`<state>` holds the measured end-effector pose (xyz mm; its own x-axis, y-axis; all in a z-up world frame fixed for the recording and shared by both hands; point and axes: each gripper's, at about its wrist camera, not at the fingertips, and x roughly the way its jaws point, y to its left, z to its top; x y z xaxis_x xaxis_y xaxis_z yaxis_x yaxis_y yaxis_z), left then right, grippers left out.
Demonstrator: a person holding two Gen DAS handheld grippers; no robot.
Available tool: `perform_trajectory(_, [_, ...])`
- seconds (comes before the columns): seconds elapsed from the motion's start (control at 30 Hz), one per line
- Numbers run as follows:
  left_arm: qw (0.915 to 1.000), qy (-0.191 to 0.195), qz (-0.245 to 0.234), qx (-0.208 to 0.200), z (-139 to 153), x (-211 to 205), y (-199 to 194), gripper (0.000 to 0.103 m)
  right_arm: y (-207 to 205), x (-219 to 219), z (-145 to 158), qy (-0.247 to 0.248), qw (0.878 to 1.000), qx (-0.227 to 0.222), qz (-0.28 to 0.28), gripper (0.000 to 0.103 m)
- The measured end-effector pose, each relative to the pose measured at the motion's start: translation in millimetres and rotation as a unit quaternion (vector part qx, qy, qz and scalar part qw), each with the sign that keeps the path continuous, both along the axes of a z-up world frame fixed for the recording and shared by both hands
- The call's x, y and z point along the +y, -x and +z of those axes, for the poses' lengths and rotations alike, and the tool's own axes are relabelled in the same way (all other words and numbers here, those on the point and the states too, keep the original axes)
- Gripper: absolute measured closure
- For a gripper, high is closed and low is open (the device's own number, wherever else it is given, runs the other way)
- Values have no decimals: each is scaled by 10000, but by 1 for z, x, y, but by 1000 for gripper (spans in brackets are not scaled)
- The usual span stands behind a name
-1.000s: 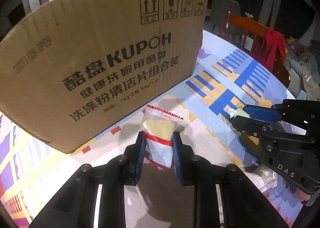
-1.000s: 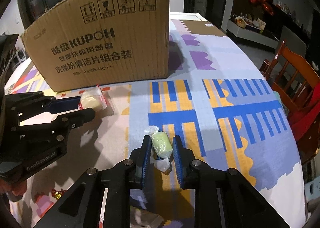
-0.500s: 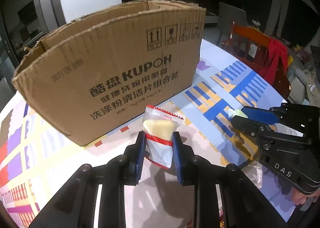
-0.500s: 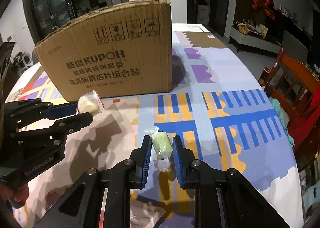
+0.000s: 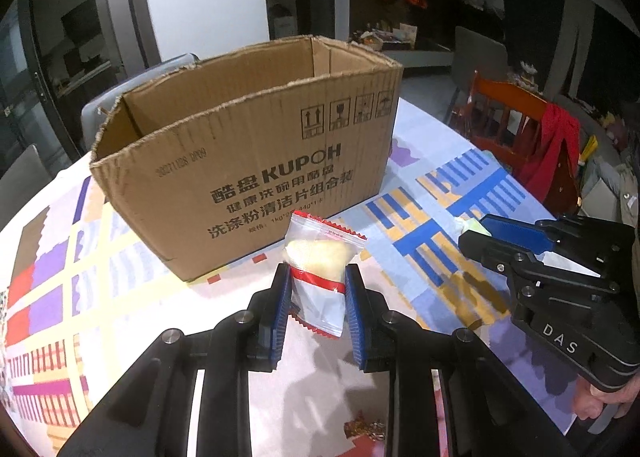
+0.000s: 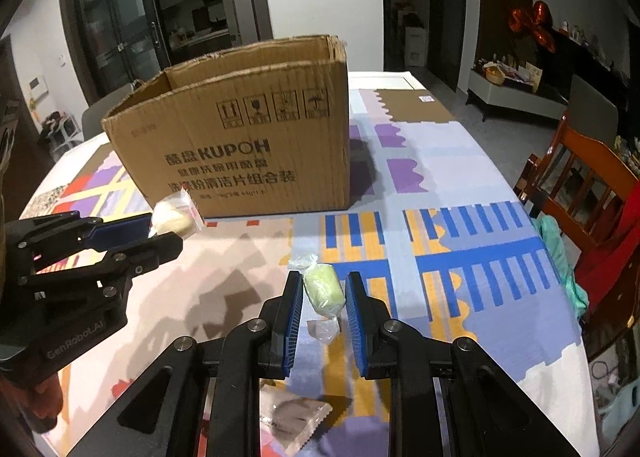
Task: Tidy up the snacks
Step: 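Carry the cake pack and green candy with both tools over the box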
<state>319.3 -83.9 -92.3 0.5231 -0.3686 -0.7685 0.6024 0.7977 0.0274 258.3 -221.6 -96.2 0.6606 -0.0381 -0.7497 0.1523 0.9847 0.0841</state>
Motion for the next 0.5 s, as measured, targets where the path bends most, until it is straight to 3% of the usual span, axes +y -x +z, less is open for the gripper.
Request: perform_trajectory(0.5, [9992, 135, 274, -246, 34, 7, 20, 76, 9, -2, 35, 58, 9991, -383, 171, 80])
